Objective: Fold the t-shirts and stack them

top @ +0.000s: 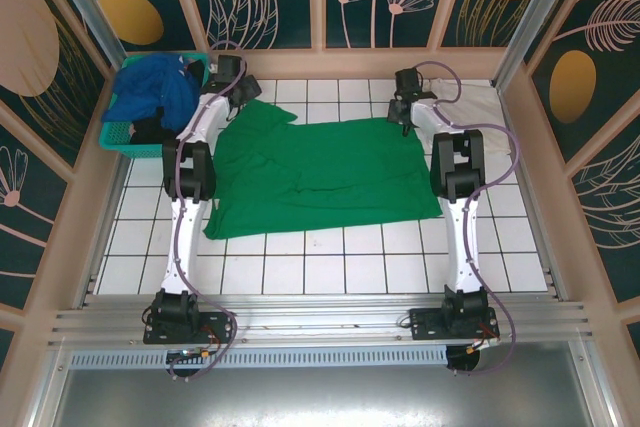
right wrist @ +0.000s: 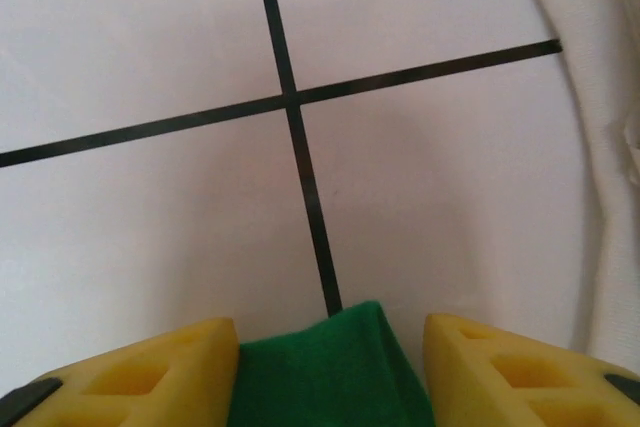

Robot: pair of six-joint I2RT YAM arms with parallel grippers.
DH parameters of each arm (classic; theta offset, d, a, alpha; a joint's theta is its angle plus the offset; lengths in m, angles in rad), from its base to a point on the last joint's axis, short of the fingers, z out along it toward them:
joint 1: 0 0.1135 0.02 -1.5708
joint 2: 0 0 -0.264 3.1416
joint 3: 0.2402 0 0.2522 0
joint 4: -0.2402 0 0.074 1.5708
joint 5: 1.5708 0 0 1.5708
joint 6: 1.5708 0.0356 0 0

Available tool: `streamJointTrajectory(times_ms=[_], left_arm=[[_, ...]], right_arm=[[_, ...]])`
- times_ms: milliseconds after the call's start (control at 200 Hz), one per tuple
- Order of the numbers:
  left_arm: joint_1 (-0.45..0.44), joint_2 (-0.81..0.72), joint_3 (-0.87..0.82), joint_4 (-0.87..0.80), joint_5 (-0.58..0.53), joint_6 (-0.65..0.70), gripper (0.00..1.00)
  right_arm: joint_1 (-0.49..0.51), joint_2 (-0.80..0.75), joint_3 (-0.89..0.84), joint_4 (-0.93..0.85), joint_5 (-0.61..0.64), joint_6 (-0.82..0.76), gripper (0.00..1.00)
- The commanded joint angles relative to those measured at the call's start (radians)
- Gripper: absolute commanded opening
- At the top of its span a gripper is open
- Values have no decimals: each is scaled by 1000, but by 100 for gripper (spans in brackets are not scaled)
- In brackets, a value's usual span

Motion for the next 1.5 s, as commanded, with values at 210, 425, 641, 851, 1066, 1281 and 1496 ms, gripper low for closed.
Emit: streamJointTrajectory(times_ms=[210,425,641,851,1066,1281,1496], left_arm=[[-3,98,-35,32,169,11,58],[-4,81,-36,26,215,45,13],[-4,-49,-75,11,241,102,0],[-4,-236,-167,-14,244,150,0],[-4,-487,-451,69,267,158,0],[-4,-716,-748,103,252,179,0],[-3,-1012,-1131,214,260,165,0]], right_arm=[[-26,1,-41,-34,-60,-3,52],[-32,-1,-50,-37,-97,7,36],[-32,-42,-42,-43,-94,0,11],[-32,-149,-64,-41,-95,-22,4],[-38,-294,-232,31,-145,-33,1],[-48,-442,-436,108,-170,-43,0],[-94,-603,-683,223,-309,-42,0]])
